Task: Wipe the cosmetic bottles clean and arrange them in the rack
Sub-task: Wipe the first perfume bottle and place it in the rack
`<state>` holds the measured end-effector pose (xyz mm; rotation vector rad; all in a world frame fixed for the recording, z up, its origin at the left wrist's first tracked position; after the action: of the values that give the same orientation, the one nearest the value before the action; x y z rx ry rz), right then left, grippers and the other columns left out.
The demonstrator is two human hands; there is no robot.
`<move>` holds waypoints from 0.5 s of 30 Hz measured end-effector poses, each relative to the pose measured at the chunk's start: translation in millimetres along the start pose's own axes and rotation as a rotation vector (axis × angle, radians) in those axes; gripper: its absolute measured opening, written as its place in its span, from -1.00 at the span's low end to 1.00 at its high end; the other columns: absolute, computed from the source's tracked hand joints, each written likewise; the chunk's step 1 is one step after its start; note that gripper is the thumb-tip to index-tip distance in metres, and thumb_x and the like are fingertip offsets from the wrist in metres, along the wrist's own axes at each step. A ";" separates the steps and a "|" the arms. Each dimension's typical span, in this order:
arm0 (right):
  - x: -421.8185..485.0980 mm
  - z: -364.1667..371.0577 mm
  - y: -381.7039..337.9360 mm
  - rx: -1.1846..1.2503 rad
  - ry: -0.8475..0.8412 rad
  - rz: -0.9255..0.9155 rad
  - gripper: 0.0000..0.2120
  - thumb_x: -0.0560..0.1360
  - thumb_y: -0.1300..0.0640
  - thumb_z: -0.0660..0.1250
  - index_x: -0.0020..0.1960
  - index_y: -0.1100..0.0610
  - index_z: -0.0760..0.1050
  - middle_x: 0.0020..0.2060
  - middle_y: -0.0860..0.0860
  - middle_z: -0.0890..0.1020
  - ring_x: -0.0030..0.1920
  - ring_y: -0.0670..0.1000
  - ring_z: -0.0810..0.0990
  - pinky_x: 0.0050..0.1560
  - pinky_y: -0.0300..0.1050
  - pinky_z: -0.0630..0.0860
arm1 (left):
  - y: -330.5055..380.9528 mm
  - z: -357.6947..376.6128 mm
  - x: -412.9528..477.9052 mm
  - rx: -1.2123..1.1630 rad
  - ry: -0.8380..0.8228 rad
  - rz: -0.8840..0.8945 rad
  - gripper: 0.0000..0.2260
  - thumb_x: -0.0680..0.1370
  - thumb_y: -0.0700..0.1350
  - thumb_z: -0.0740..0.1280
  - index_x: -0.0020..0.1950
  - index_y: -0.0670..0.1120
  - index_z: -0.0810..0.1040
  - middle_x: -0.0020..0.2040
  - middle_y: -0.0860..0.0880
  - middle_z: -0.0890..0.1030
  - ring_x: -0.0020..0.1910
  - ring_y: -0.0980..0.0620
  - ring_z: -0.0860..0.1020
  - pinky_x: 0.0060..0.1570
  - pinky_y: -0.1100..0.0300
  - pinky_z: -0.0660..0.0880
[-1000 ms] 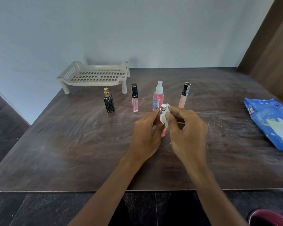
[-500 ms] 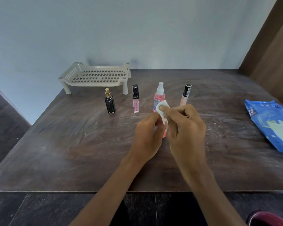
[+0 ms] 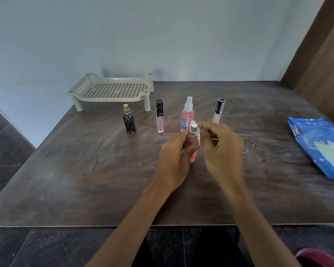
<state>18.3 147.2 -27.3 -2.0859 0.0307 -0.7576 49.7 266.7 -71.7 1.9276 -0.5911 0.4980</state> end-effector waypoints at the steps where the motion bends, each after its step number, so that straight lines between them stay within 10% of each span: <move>1: -4.8 -1.3 -1.8 -0.031 0.030 -0.022 -0.82 0.59 0.19 0.31 0.09 0.06 0.67 -0.15 -0.07 0.66 -0.18 -0.18 0.61 -0.14 -0.42 0.48 | -1.2 0.3 -0.1 -0.002 -0.005 -0.001 -0.78 0.60 -0.21 0.35 0.25 -0.18 0.56 -0.02 -0.05 0.66 -0.06 0.01 0.62 -0.01 0.10 0.55; 10: -18.2 -3.2 -11.9 -0.077 0.099 -0.033 -0.87 0.54 0.18 0.40 0.05 0.13 0.69 -0.18 -0.01 0.63 -0.28 -0.23 0.54 -0.18 -0.59 0.38 | -2.4 -0.2 -0.3 -0.030 -0.021 -0.006 -0.74 0.58 -0.25 0.28 0.27 -0.16 0.55 0.00 -0.07 0.67 -0.03 -0.04 0.65 -0.02 -0.05 0.58; 15: 6.9 0.4 -3.0 -0.015 -0.046 0.067 -0.83 0.56 0.18 0.35 0.06 0.06 0.69 -0.22 -0.14 0.69 -0.23 -0.21 0.64 -0.17 -0.50 0.47 | 4.0 -4.2 0.3 0.049 -0.017 0.075 -0.73 0.60 -0.14 0.36 0.28 -0.18 0.56 -0.01 -0.03 0.67 -0.08 0.08 0.60 -0.02 0.25 0.50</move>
<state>23.4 147.3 -21.7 -2.1051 0.0800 -0.6706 47.2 269.0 -67.0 1.9634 -0.6696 0.5480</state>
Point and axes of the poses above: each hand's wrist, its own x-axis towards the middle knuckle, its own z-axis out of the palm, y = z × x, the point moved 4 cm from there along x, towards the middle knuckle
